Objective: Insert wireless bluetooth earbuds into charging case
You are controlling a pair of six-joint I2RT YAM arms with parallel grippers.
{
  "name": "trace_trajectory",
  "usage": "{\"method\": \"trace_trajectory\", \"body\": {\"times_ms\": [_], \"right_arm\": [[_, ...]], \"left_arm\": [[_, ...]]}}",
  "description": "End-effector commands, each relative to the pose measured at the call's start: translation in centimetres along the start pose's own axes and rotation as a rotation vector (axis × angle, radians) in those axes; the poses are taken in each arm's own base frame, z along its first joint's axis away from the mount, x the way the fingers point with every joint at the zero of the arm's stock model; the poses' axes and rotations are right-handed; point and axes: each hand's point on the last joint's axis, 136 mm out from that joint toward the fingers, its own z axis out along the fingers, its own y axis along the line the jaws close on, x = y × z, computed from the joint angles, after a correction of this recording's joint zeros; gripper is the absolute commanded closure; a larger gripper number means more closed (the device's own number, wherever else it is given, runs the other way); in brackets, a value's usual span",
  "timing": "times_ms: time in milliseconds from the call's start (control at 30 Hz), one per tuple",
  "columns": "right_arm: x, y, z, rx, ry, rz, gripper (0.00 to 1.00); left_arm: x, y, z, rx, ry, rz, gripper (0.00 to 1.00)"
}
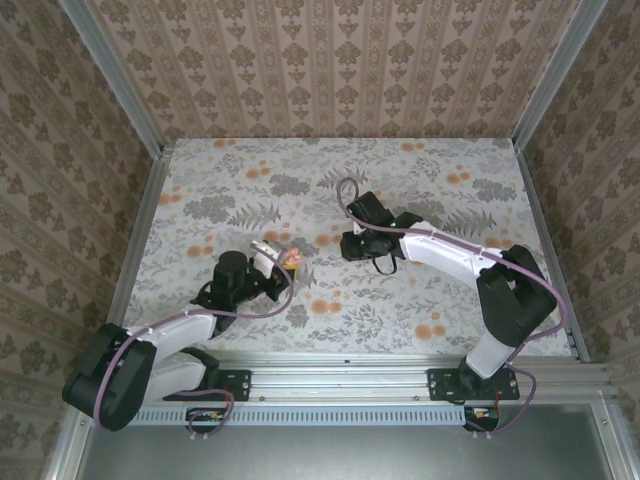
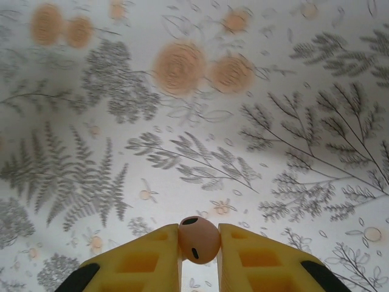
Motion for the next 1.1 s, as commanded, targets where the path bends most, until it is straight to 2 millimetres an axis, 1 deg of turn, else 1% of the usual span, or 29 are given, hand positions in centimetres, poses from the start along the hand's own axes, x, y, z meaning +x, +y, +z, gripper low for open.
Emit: {"method": "trace_trajectory", "body": {"times_ms": [0, 67, 300, 433, 800, 1067], "right_arm": [[-1.9, 2.6, -1.7, -0.069, -0.132, -0.11, 0.8], [-2.2, 3.7, -2.2, -0.096, -0.166, -0.152, 0.8], [-2.9, 7.0, -4.5, -0.162, -0.272, -0.275, 0.8], [-2.9, 8.5, -5.2, -0.179, -0.299, -0.348, 0.79], [-3.1, 10.8, -5.7, -0.204, -0.354, -0.428, 0.79], [-2.6, 11.7, -5.2, -0.217, -0.347, -0.453, 0.79]], "left_arm": [[-1.5, -1.5, -0.1, 0.09, -0.059, 0.07, 0.91], [-1.6, -1.9, -0.2, 0.114, -0.067, 0.085, 0.91], [-1.9, -2.4, -0.7, 0.127, -0.1, 0.125, 0.91], [-2.2, -2.7, -1.0, 0.136, -0.112, 0.144, 0.91], [-2.7, -3.0, -1.3, 0.142, -0.126, 0.142, 0.91], [-3.2, -3.1, -1.3, 0.146, -0.135, 0.132, 0.91]]}}
